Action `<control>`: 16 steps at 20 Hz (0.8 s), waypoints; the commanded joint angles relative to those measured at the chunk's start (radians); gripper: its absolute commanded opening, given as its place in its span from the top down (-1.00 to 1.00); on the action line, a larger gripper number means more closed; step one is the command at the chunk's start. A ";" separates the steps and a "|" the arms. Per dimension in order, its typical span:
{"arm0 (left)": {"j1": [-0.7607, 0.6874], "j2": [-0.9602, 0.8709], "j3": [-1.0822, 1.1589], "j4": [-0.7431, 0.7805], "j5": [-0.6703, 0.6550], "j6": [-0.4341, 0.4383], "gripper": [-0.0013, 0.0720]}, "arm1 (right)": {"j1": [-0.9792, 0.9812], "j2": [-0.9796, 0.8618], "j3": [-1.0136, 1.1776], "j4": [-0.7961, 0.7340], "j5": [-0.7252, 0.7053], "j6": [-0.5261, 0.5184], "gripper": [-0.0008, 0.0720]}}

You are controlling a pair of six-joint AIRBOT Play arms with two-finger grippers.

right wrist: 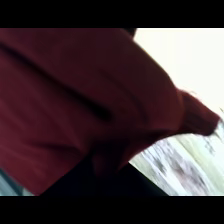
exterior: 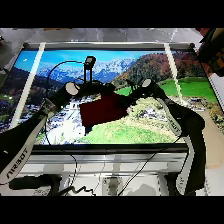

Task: Fold the clothes and pants, and hang the long-sleeved shirts on hangers.

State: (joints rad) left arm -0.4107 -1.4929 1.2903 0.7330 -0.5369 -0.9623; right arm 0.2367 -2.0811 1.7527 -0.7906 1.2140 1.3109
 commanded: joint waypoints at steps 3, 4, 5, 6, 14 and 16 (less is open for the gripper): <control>0.090 0.076 0.000 0.170 -0.190 0.000 -0.52 | -0.019 0.109 0.077 -0.124 -0.106 0.023 0.93; 0.108 0.109 0.000 0.234 -0.229 0.000 -0.45 | -0.051 0.152 0.082 -0.171 -0.103 0.072 0.93; 0.124 0.143 0.000 0.291 -0.266 0.000 -0.05 | -0.093 0.198 0.082 -0.213 -0.089 0.122 0.93; 0.138 0.183 0.000 0.347 -0.303 0.000 0.61 | -0.136 0.241 0.082 -0.248 -0.063 0.156 0.93; 0.163 0.411 0.000 0.422 -0.419 0.000 0.93 | -0.608 0.551 0.081 -0.622 0.278 0.461 0.93; 0.163 0.426 0.000 0.422 -0.423 0.000 0.93 | -0.721 0.583 0.080 -0.700 0.416 0.497 0.93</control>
State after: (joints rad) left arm -0.2508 -1.1091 1.2903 1.1378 -0.9314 -0.9619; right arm -0.3256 -1.5688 1.8328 -1.3361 1.4464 1.6974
